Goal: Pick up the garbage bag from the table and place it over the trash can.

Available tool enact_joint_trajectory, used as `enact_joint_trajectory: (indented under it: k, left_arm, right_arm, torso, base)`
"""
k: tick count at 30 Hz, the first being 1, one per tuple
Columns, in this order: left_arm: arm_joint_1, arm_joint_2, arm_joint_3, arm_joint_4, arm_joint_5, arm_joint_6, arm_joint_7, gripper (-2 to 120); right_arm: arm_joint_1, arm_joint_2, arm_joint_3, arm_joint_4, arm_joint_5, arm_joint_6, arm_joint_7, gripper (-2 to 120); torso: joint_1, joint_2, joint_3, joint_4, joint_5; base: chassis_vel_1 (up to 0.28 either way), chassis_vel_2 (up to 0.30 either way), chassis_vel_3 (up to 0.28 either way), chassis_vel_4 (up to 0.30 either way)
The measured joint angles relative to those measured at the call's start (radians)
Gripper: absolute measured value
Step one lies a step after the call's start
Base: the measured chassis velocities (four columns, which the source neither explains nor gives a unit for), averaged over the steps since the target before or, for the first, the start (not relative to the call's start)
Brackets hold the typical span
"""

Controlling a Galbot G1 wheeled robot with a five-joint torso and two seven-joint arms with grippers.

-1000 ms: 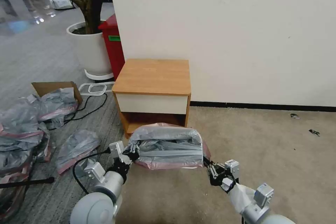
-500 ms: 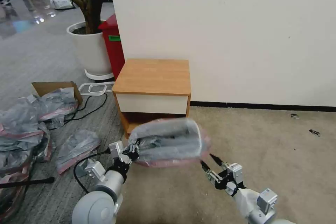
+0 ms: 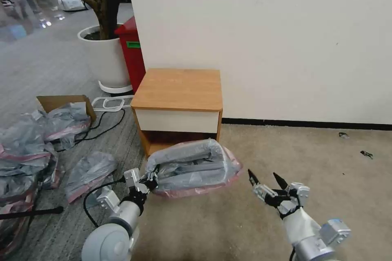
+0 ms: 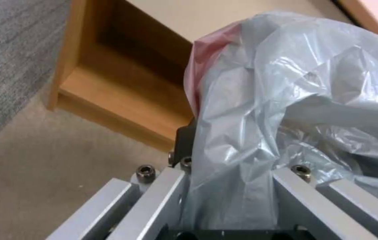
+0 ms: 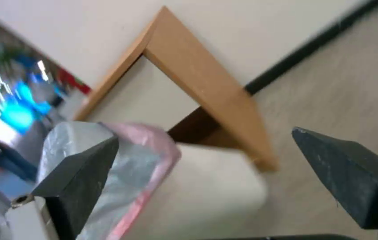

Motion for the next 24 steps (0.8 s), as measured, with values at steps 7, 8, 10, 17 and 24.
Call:
enact_joint_trajectory:
  k: [7, 8, 10, 17, 24]
  left_arm:
    - [-0.002, -0.014, 0.000, 0.000, -0.007, -0.003, 0.005, 3]
    - [-0.002, -0.014, 0.000, 0.000, -0.007, -0.003, 0.005, 3]
    - [-0.004, -0.019, 0.002, 0.001, -0.007, -0.003, 0.007, 3]
    - [-0.009, -0.029, 0.007, 0.007, -0.006, -0.002, 0.007, 3]
    - [-0.001, -0.032, 0.008, 0.005, -0.005, -0.001, 0.007, 3]
  right_arm:
    - [0.059, 0.137, -0.048, -0.047, 0.093, -0.009, -0.066, 100]
    - [0.059, 0.137, -0.048, -0.047, 0.093, -0.009, -0.066, 100]
    - [0.076, 0.165, -0.053, -0.064, 0.113, -0.011, -0.100, 100]
    - [0.102, 0.181, -0.076, -0.106, 0.113, -0.015, -0.144, 96]
    - [0.124, 0.168, -0.084, -0.115, 0.105, -0.016, -0.166, 75]
  torso:
    - [0.000, 0.000, 0.000, 0.0002, 0.0001]
    - [0.000, 0.000, 0.000, 0.0002, 0.0001]
    - [0.000, 0.000, 0.000, 0.0001, -0.0001]
    - [0.000, 0.000, 0.000, 0.0001, 0.0002]
    - [0.000, 0.000, 0.000, 0.0001, 0.0002]
  base:
    - [0.000, 0.000, 0.000, 0.000]
    - [0.000, 0.000, 0.000, 0.000]
    - [0.000, 0.000, 0.000, 0.000]
    - [0.000, 0.000, 0.000, 0.000]
    - [0.000, 0.000, 0.000, 0.000]
